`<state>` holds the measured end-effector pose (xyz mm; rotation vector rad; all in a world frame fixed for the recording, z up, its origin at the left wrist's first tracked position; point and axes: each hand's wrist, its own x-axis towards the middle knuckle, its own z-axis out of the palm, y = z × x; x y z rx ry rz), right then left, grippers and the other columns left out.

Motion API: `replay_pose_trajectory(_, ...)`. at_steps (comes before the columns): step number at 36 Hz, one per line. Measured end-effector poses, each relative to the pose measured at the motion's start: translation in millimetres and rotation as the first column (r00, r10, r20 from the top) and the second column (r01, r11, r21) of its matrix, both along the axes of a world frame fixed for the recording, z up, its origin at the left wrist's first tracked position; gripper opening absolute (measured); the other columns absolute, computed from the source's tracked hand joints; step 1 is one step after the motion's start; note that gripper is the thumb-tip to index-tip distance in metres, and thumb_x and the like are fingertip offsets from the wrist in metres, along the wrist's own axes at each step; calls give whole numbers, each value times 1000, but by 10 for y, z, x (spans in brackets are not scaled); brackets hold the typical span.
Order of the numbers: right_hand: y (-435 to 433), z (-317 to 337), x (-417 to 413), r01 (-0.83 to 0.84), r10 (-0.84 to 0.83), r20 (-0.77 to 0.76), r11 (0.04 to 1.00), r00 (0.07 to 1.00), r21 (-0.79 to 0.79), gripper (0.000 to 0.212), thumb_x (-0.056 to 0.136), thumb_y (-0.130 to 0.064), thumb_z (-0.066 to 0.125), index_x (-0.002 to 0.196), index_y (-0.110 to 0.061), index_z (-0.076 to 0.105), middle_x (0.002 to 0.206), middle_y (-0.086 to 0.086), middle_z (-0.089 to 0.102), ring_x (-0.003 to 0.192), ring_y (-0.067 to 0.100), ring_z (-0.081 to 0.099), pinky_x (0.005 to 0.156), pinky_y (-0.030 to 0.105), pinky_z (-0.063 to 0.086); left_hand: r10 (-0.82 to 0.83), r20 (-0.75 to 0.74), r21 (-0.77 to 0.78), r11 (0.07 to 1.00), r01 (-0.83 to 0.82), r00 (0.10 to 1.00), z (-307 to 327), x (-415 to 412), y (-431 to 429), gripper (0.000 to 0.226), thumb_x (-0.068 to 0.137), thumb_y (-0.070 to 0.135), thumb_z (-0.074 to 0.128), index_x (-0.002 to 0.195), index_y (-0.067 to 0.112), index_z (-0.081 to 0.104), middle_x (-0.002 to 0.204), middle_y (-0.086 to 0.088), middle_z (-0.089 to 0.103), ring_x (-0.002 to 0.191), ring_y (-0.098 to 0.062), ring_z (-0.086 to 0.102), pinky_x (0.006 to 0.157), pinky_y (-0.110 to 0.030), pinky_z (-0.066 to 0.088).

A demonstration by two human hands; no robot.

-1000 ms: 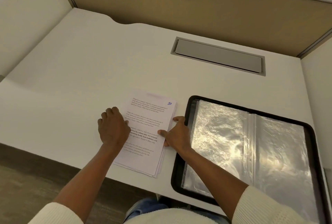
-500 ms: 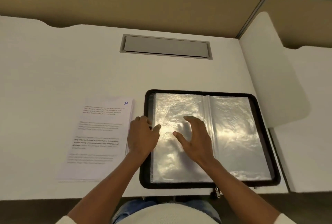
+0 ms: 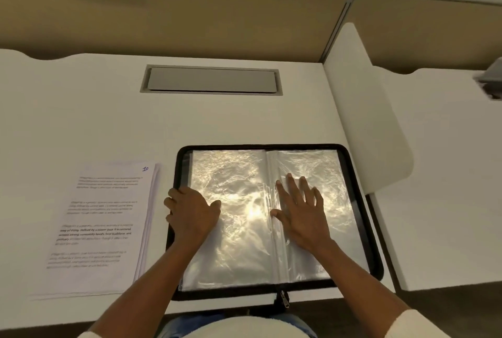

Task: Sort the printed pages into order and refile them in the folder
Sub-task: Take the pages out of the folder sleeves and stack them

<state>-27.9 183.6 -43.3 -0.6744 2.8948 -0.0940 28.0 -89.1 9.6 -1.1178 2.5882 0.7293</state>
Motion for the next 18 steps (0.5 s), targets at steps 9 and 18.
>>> replay_pose_trajectory(9, 4, -27, 15, -28, 27, 52, 999, 998, 25, 86, 102, -77, 14, 167, -25, -4, 173, 4, -21, 158, 40, -21, 126, 66, -1, 26, 126, -87, 996, -15, 992, 7, -89, 54, 95, 83, 55, 82, 142, -3, 35, 138, -22, 38, 123, -41, 52, 100, -47, 51)
replay_pose_trajectory(18, 22, -69, -14, -32, 29, 64, 998, 998, 48, 85, 102, -77, 13, 168, -26, -3, 173, 4, -22, 158, 40, -21, 125, 67, 1, 108, 182, -82, 992, -94, 977, 13, -189, -33, 85, 79, 50, 85, 137, 0, 49, 132, -19, 60, 125, -40, 58, 105, -48, 47)
